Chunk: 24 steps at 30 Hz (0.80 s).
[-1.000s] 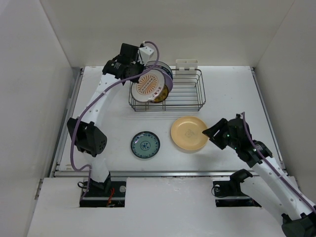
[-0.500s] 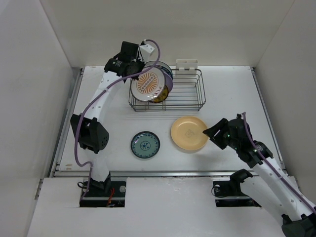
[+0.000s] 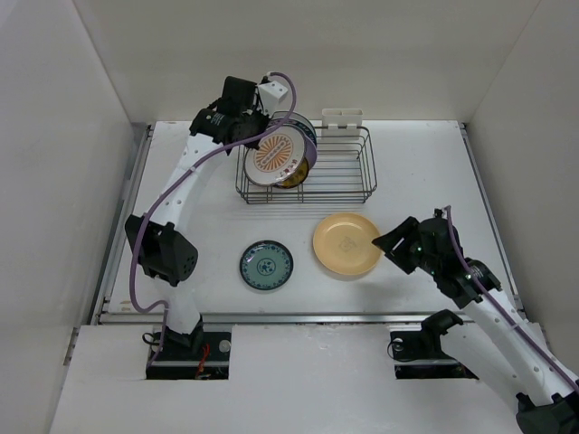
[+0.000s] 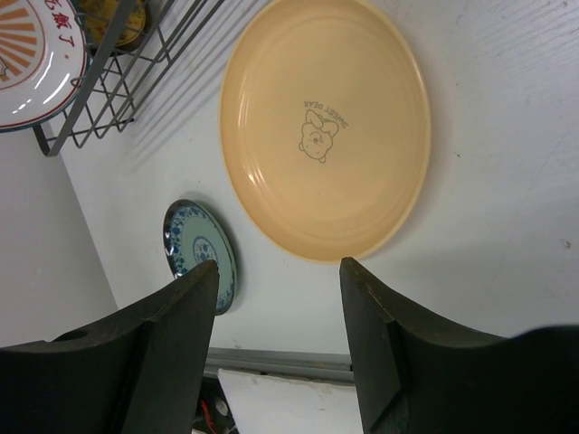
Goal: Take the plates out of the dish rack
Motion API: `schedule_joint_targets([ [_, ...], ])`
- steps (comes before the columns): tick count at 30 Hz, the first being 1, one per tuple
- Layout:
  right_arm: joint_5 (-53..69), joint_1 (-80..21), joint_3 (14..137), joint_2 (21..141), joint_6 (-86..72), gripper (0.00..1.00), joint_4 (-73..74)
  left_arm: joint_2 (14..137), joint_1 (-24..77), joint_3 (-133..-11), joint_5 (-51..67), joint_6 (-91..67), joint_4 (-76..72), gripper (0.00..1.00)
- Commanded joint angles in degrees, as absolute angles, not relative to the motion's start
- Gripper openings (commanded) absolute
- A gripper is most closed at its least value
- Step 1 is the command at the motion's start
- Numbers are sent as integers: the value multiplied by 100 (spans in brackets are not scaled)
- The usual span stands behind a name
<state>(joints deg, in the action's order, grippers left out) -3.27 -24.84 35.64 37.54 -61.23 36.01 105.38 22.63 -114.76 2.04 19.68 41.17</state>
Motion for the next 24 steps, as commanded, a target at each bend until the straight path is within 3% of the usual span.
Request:
schedule_joint_targets([
  [1, -439, -2531, 3735, 3779, -5960, 62, 3480, 10213, 2347, -11522, 563, 1688, 4166, 0],
  [7, -387, -2531, 3911, 3972, -5740, 62, 3367, 10213, 2347, -11522, 563, 1688, 4219, 0],
  [10, -151, -2531, 3964, 4130, -5161, 62, 2596, 10213, 2347, -11522, 563, 1740, 4219, 0],
  [13, 70, -2531, 4340, 4805, -3941, 72, 1268, 10274, 2347, -11522, 563, 1740, 4219, 0],
  [18, 482, -2531, 6957, 7287, -1735, 77, 678, 10274, 2347, -11462, 563, 1793, 4219, 0],
  [24, 2019, -2531, 9986, 9604, 639, 77, 1211, 10274, 2347, -11408, 624, 1977, 4219, 0],
])
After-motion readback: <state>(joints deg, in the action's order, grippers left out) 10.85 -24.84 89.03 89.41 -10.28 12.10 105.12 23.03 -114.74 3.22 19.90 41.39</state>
